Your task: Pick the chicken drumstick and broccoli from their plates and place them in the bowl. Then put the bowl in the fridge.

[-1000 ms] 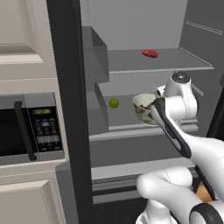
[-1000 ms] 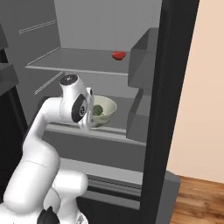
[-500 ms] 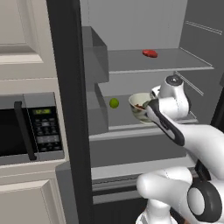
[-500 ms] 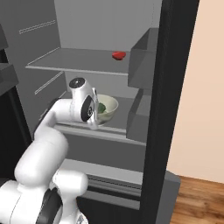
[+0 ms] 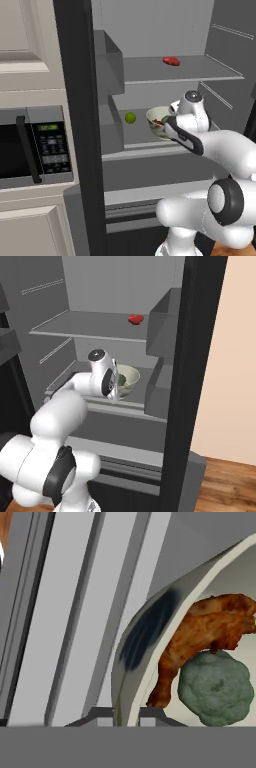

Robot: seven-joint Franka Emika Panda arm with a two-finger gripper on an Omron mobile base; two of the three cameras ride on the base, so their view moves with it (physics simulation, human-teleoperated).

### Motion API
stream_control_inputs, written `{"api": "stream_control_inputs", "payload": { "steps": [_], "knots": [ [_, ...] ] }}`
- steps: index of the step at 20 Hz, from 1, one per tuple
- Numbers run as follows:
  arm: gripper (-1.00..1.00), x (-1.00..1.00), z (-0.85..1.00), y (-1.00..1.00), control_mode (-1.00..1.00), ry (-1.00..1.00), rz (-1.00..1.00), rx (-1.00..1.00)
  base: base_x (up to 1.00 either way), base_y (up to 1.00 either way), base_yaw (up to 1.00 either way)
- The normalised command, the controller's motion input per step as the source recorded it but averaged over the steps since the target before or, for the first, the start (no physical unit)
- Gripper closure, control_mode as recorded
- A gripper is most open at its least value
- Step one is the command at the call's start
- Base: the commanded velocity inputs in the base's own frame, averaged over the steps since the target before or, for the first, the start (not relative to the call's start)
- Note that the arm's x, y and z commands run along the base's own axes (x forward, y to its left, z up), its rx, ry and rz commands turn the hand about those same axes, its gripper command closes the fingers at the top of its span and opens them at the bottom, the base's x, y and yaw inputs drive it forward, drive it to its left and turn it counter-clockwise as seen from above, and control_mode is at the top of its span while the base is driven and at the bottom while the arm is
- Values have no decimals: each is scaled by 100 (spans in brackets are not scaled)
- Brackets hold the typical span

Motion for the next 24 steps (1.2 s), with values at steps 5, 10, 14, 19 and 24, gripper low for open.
{"api": "stream_control_inputs", "payload": {
  "steps": [5,10,14,19,24],
  "knots": [
    [100,48,-22,-7,-100,-2,0,0,0,0,0],
    [100,50,-19,-3,-100,0,0,0,0,0,0],
    [100,41,-11,0,-100,0,1,0,0,0,0],
    [100,24,-13,0,-100,0,2,0,0,0,0],
    [-100,15,-5,0,-100,0,3,0,0,0,0]
  ]
}}
